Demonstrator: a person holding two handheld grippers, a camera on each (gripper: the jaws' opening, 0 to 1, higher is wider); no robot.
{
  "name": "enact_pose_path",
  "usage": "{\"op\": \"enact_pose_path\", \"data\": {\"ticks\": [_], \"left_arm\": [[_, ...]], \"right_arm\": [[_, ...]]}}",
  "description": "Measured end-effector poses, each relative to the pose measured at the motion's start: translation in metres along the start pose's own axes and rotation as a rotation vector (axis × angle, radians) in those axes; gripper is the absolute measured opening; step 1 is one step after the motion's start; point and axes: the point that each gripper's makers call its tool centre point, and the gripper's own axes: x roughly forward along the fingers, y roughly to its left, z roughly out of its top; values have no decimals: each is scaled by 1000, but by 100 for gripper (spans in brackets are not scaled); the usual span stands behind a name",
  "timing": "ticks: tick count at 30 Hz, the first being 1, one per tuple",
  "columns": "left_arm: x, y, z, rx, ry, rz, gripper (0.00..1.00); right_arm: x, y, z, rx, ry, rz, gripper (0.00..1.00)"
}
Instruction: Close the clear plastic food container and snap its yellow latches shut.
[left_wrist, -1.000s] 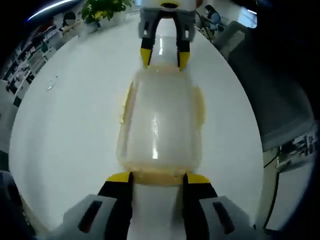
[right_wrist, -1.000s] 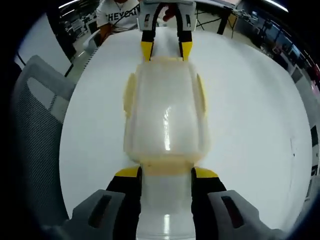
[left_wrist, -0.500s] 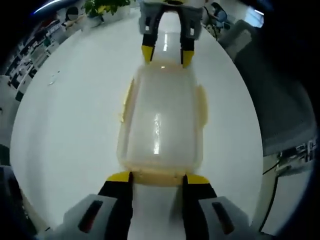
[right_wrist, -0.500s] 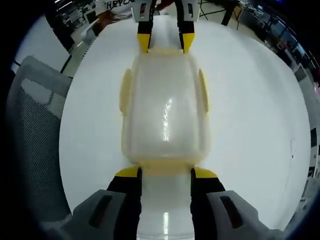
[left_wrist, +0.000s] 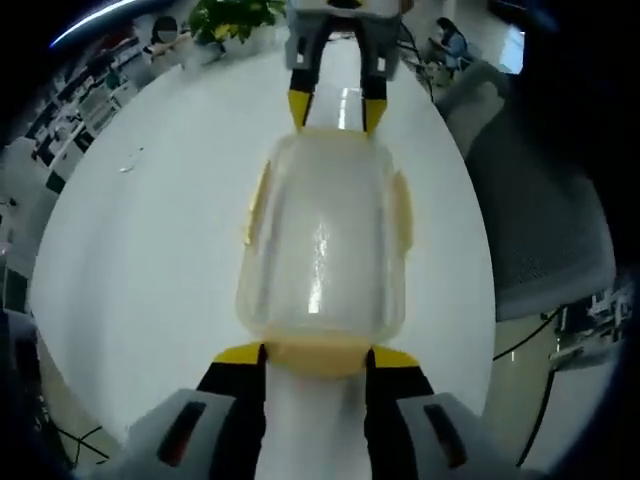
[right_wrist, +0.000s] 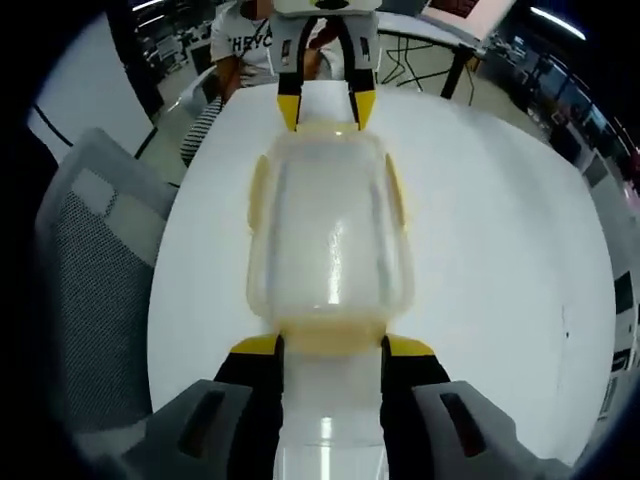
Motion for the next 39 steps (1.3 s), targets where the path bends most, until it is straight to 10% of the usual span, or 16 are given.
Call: {"op": "enact_pose_path", "data": {"ticks": [21,39], "left_arm": [[-21,2,28,33,-19,-18,33],[-1,2,86,54,-36,-30,33]], "right_arm": [[-26,-1,-1,5,10,-16,34],[-60,-2,-55,3,30,-11,34]]}}
